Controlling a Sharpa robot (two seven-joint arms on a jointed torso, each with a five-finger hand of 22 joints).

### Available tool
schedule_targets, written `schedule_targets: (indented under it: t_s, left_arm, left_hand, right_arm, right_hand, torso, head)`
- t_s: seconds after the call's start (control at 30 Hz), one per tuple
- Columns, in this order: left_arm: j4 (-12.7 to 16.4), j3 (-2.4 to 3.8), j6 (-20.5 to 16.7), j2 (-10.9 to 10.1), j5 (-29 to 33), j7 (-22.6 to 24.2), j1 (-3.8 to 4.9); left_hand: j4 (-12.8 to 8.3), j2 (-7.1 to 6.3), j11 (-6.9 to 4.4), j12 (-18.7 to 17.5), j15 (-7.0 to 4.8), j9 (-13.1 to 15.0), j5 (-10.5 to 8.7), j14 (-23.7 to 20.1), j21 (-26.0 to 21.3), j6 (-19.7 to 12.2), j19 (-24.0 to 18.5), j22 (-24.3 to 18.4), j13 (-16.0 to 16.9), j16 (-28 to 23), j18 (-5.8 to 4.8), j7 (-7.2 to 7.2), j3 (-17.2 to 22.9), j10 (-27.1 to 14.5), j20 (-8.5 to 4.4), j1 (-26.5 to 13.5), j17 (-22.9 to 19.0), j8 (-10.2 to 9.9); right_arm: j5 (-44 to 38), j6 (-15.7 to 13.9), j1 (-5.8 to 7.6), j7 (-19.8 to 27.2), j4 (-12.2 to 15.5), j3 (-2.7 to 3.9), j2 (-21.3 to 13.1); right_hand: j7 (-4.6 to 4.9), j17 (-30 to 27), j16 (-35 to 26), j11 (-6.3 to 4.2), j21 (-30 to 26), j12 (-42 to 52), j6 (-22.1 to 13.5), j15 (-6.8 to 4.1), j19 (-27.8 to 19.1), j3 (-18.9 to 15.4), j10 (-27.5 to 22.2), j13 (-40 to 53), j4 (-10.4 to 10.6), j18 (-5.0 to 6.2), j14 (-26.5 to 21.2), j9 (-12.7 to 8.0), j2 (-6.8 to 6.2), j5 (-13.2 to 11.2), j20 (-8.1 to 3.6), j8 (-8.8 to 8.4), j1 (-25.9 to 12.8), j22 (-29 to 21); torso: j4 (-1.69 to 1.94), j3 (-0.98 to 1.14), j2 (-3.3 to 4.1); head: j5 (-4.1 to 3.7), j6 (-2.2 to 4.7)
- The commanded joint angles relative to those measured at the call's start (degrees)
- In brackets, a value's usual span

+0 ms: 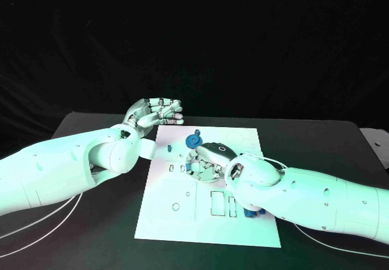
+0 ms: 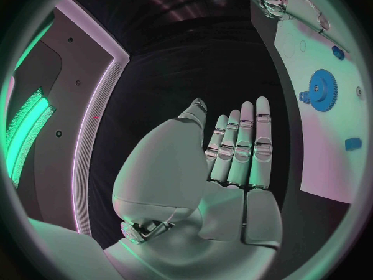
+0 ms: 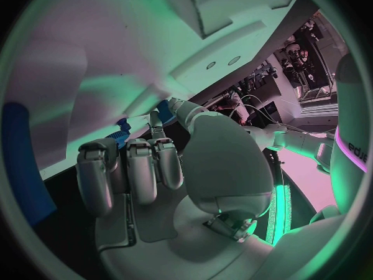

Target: Assemble the parts on the task board

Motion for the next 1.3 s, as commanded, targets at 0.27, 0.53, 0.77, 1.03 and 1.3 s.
schedule_targets:
  t_s: [0.27,0.53,0.77,1.03,1.3]
  left_arm:
    - [0.0,0.04,0.9,0.0,-0.2,0.3,0.03]
    - [0.0,0.03,1.0,-0.1,-0.4,0.0,0.03]
    - [-0.4,0.02,2.8,-0.4,-6.5,-4.3,0.03]
    - [-0.8,0.02,11.4,-1.1,-23.2,-18.0,0.07]
    - [-0.3,0.03,23.8,-1.2,-41.3,-34.7,0.93]
  left_hand:
    - [0.1,0.2,0.07,-0.3,-0.09,-0.1,0.13,-0.2,-0.2,-0.2,0.4,0.0,0.0,-0.2,0.34,1.32,0.3,0.4,0.09,0.3,0.1,-0.4]
    - [0.3,0.12,0.06,-0.4,-0.08,-0.1,0.12,-0.2,-0.3,-0.2,0.4,0.0,0.0,-0.3,0.34,1.29,0.4,0.5,0.1,0.3,0.3,-0.4]
    - [1.5,-0.86,-0.86,-0.4,-1.3,0.1,0.1,3.9,1.4,0.5,3.8,0.6,0.1,1.6,0.45,0.29,-1.3,1.4,-1.13,-2.0,2.0,-0.1]
    - [1.2,1.61,-5.55,6.1,-7.05,3.6,-0.13,21.2,15.2,6.1,18.0,7.6,5.0,24.3,0.1,-3.15,-7.0,12.7,-7.57,-11.3,20.7,3.7]
    - [1.9,7.04,-7.97,29.3,-9.08,11.7,0.18,30.4,54.8,3.8,22.2,51.8,25.5,69.2,-4.53,-5.21,-12.4,10.2,-9.62,-15.3,68.3,11.2]
  right_arm:
    - [-0.9,0.5,-0.06,0.0,0.0,-0.02,0.1]
    - [-1.1,-2.1,-0.06,0.3,0.7,-0.02,-0.5]
    - [0.3,-9.6,0.33,2.9,4.2,0.29,-4.0]
    - [20.4,-9.9,4.76,13.7,8.8,0.87,-12.6]
    - [35.4,-5.3,8.2,16.6,11.1,0.97,-21.7]
  right_hand:
    - [0.72,11.3,-0.1,1.11,0.3,-0.9,-2.5,1.05,6.0,-1.2,1.2,9.7,0.7,-0.4,5.2,-0.6,-1.27,-2.5,1.2,-1.88,-1.7,15.1]
    - [1.7,11.1,-0.2,2.02,0.0,-2.3,-5.6,1.86,5.8,-4.7,-0.2,8.3,2.2,-0.33,5.2,-1.5,-2.57,-6.4,1.96,-4.55,-2.8,14.9]
    - [2.22,10.1,-0.5,2.54,0.0,-2.7,-6.4,2.35,5.8,-9.2,-0.6,7.9,3.5,-0.33,4.9,-2.1,-1.63,-5.9,2.52,-5.86,-0.6,14.9]
    - [1.2,10.1,-0.5,1.59,-0.2,-2.0,-2.5,1.56,5.7,-7.8,0.0,8.5,2.7,-0.27,5.0,-1.6,0.8,-2.6,1.9,-3.75,3.0,14.8]
    - [0.87,10.1,-0.5,1.3,0.0,-1.9,-1.2,1.32,5.8,-7.4,0.1,8.6,2.7,-0.32,5.0,-1.4,1.12,-1.9,1.68,-2.72,3.1,14.9]
  torso:
    - [0.0,0.01,0.0]
    - [0.01,0.0,-0.02]
    - [-0.16,0.07,-0.27]
    - [-0.44,0.2,-1.33]
    - [-0.66,0.61,-3.33]
  head:
    - [-0.06,-0.09]
    - [-0.1,-0.11]
    - [0.01,0.12]
    - [0.53,0.43]
    - [1.25,-0.42]
